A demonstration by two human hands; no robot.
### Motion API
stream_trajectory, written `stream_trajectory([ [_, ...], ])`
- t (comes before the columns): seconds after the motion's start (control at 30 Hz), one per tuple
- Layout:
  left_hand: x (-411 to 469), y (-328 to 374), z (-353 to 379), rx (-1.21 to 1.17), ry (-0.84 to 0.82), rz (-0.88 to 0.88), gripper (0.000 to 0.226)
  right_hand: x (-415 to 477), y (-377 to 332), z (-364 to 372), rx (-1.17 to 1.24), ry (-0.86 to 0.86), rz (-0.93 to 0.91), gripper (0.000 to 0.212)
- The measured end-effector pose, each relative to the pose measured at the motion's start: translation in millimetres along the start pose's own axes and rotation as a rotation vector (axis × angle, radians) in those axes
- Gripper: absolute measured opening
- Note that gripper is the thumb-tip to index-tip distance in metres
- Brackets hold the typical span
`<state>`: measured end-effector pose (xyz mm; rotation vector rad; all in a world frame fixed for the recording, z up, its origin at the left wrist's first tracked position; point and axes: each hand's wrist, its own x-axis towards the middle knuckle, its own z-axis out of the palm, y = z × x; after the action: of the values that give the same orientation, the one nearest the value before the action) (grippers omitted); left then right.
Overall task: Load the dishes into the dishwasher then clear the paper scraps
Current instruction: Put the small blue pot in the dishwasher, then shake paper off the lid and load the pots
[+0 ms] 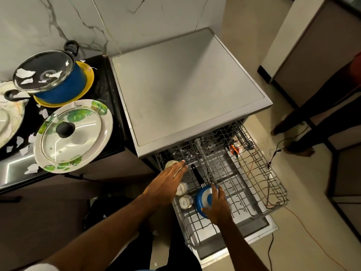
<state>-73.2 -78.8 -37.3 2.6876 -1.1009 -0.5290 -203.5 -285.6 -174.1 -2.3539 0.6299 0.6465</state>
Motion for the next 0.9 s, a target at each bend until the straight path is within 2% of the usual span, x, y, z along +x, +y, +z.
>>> stream_trajectory([
  [0.23, -13.9, -9.8, -36.2, -0.079, 0.157, -0.026, 0.079, -27.6, -65.5, -48.5, 0.23, 0.188, -0.151, 0.095],
  [0.4, -27.4, -27.7, -68.6, -0.107, 0.3, -0.057, 0.078, -43.1, -128.6, -90.5, 0.298, 0.244, -0.284, 0.087],
  [0.6, -52.0, -68.6, -100.0, -0.208, 0.43, -0.148, 0.078, -40.3, -208.8, -106.9, 0.279, 0.236, -0.439, 0.077],
  [0.9, -102.8, -164.0, -147.6, -0.308, 0.646, -0.314, 0.082, -41.4, -330.9, -82.8, 0.292, 0.188, -0.551, 0.072],
])
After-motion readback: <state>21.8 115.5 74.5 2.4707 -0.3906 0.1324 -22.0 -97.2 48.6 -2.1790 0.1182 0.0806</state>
